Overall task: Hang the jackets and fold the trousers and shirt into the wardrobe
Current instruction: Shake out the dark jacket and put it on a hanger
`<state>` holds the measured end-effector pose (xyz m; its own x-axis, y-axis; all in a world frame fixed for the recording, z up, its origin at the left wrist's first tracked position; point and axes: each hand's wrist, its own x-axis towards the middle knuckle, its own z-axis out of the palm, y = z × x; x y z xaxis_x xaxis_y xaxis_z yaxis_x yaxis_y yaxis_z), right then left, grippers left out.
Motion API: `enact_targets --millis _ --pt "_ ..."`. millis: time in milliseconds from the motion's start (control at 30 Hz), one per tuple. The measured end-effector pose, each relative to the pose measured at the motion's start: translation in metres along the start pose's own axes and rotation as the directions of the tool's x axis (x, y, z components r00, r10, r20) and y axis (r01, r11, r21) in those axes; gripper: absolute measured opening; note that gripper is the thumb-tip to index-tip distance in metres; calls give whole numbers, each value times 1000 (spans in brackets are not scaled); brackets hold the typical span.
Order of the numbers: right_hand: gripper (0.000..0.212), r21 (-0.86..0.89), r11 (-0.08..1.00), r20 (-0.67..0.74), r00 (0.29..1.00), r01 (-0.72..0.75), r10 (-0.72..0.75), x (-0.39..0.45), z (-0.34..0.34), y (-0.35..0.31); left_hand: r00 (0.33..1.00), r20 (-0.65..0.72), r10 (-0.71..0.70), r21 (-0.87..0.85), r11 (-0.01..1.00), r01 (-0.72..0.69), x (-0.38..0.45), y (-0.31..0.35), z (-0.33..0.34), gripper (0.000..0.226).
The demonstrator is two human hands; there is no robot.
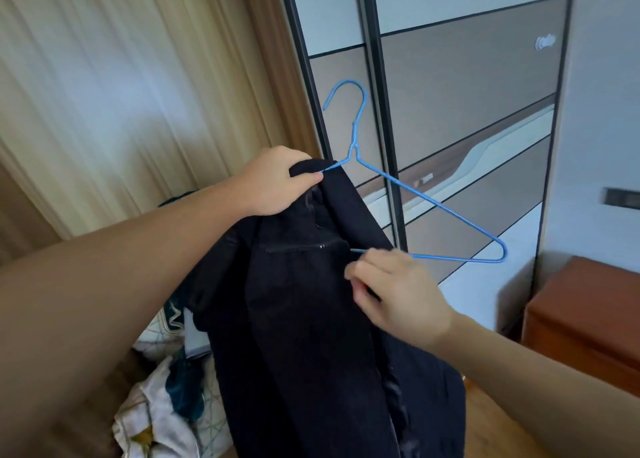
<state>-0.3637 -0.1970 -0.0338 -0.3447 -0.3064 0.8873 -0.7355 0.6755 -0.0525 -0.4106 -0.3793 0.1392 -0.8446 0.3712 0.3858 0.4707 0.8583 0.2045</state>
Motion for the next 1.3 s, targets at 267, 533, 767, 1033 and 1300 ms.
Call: enact_targets --millis 267,533,767,1033,1300 --pt "63 97 704 157 709 -703 687 -7 60 6 993 -120 17 7 1000 -16 -20 14 -49 29" --pt "18 352 411 426 535 -841 729 29 97 -2 983 -180 -30 -15 1000 27 -64 -5 -97 22" --pt "6 58 796 451 727 -603 518 82 44 53 973 -224 -54 4 998 56 -111 -74 -115 25" --pt "16 -56 752 530 619 -657 580 134 23 55 971 -228 -74 299 943 143 -122 -126 -82 20" --pt "19 -324 862 517 690 -391 507 169 12 31 915 -326 -237 256 910 327 -105 -125 -67 23"
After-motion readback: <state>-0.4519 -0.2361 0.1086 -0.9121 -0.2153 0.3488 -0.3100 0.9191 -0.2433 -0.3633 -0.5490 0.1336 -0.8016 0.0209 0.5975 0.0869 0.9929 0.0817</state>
